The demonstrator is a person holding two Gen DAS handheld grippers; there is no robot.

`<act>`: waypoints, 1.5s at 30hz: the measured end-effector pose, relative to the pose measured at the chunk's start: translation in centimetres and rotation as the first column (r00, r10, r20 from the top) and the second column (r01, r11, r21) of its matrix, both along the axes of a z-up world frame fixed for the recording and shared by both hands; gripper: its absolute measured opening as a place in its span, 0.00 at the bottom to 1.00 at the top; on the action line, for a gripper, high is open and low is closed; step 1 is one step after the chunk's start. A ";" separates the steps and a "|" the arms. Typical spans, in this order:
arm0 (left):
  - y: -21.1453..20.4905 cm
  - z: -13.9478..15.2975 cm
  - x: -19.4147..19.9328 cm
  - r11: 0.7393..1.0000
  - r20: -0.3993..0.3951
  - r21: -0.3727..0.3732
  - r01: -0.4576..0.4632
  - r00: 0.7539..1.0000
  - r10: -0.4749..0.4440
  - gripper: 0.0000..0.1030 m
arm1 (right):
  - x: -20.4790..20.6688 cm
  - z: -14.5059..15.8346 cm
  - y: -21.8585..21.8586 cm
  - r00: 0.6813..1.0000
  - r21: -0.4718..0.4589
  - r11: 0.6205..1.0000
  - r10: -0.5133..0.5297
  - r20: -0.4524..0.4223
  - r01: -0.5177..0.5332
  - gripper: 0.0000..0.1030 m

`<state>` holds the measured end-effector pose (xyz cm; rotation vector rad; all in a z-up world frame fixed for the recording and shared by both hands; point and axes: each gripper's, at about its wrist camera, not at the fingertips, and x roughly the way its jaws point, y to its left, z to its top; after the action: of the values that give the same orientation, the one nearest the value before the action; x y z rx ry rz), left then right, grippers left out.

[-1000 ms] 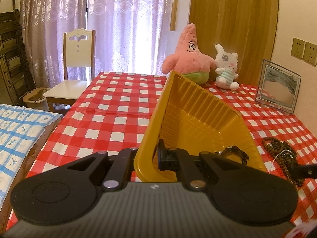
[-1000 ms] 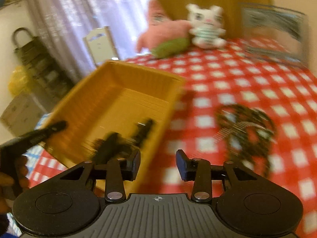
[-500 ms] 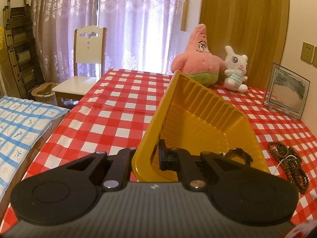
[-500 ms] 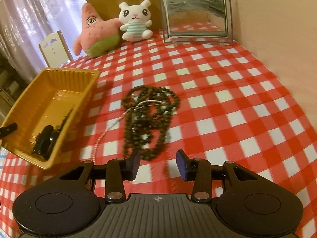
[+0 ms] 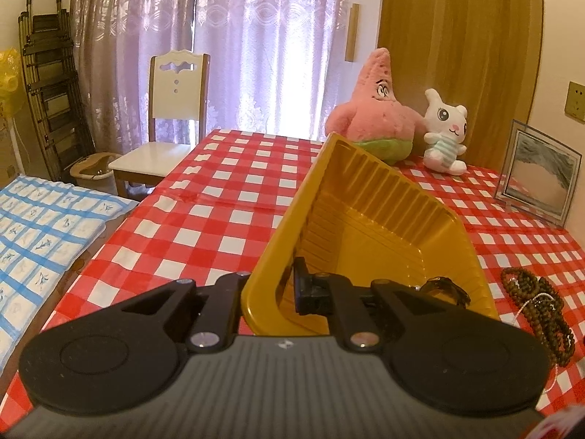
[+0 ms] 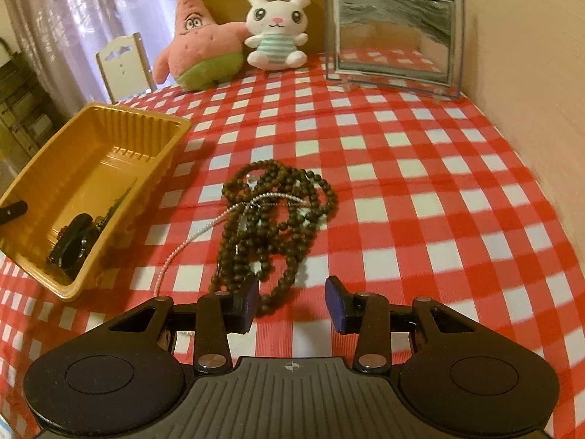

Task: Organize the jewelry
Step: 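Move the right tool back over the bead necklaces, then grasp a dark wooden bead necklace with the right tool, then carry the bead necklace into the tray and open the right tool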

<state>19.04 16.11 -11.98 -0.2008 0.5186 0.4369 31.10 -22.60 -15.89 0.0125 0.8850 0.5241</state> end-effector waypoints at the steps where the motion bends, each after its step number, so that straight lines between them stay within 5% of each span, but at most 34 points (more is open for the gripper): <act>1: 0.1 0.0 0.0 1.000 -0.001 -0.003 0.000 1.000 0.000 0.09 | 0.3 -0.1 0.2 1.000 0.003 1.000 0.006 0.000 -0.006 0.39; 9: 0.3 0.1 0.1 1.000 -0.007 -0.009 0.009 1.000 -0.009 0.09 | 2.3 -1.6 2.7 0.997 -0.087 0.994 0.069 0.038 -0.066 0.37; 18: 0.3 0.0 0.1 1.000 -0.007 -0.011 0.015 1.000 -0.015 0.09 | 3.0 -2.2 3.5 0.997 -0.114 0.991 0.069 0.043 -0.063 0.10; 34: 0.3 -0.1 0.1 1.000 -0.009 -0.011 0.022 1.000 -0.022 0.09 | -0.1 4.9 2.8 0.993 0.077 0.995 0.051 0.106 -0.059 0.06; 45: 0.4 0.1 0.3 0.999 -0.009 -0.019 0.034 0.999 -0.034 0.08 | -2.4 8.5 7.4 0.977 0.169 0.967 0.168 0.134 -0.189 0.06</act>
<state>19.31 16.47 -11.91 -0.2081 0.5352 0.3996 28.73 -15.24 -7.44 0.0668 0.7238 0.7656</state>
